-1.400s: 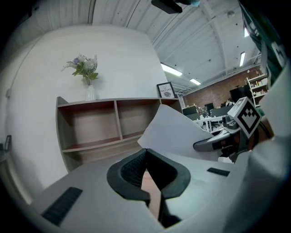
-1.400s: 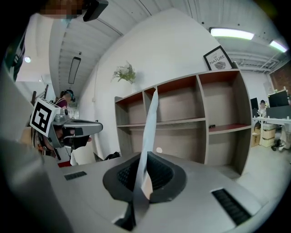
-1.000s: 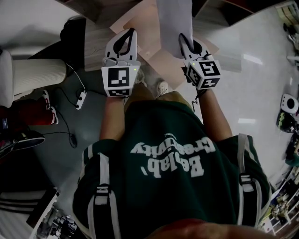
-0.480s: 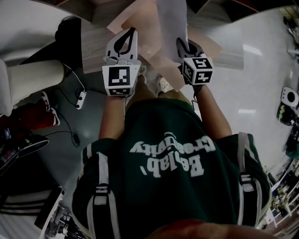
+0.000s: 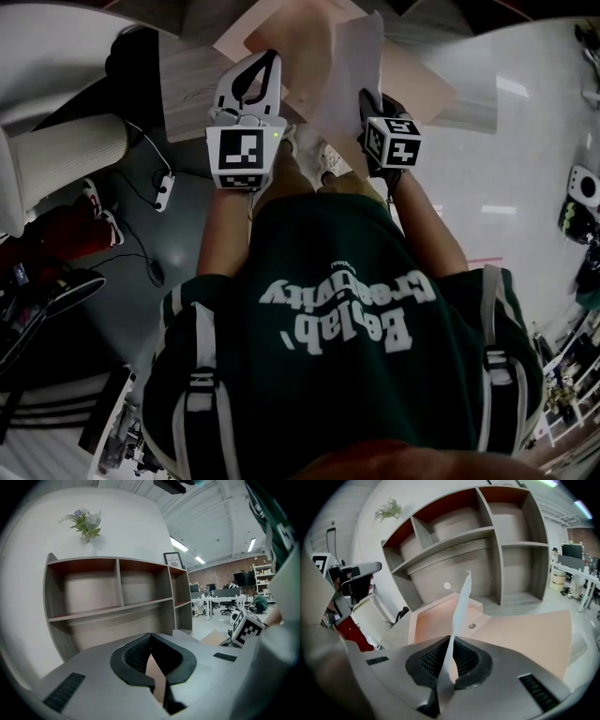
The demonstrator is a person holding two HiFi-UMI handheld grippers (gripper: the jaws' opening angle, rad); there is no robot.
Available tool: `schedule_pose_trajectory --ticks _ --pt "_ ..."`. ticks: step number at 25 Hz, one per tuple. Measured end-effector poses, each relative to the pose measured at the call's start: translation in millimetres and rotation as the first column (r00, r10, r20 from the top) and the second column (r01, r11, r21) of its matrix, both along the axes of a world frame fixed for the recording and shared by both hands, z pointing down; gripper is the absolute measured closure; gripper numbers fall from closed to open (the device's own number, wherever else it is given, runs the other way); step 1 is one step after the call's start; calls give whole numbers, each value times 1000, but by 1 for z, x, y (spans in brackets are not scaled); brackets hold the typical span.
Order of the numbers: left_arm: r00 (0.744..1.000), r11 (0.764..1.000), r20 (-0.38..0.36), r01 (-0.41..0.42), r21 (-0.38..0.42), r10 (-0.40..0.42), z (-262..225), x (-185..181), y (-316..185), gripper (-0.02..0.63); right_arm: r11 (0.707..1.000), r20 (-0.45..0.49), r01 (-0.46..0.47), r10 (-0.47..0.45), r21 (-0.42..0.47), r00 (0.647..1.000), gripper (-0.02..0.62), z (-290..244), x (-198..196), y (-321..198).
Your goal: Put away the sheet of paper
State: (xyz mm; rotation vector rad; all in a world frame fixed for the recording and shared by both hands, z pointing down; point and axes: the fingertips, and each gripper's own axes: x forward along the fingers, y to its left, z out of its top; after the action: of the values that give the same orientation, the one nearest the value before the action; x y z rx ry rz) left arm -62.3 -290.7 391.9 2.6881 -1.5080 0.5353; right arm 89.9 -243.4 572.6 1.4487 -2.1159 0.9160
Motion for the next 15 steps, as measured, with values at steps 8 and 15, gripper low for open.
schedule_pose_trajectory --ticks 8,15 --pt "1000 1000 0 -7 -7 7 -3 4 -2 588 992 -25 -87 85 -92 996 557 13 19 13" --pt "1000 1000 0 -12 -10 12 -6 7 -6 588 998 -148 -62 64 17 987 408 -19 36 1"
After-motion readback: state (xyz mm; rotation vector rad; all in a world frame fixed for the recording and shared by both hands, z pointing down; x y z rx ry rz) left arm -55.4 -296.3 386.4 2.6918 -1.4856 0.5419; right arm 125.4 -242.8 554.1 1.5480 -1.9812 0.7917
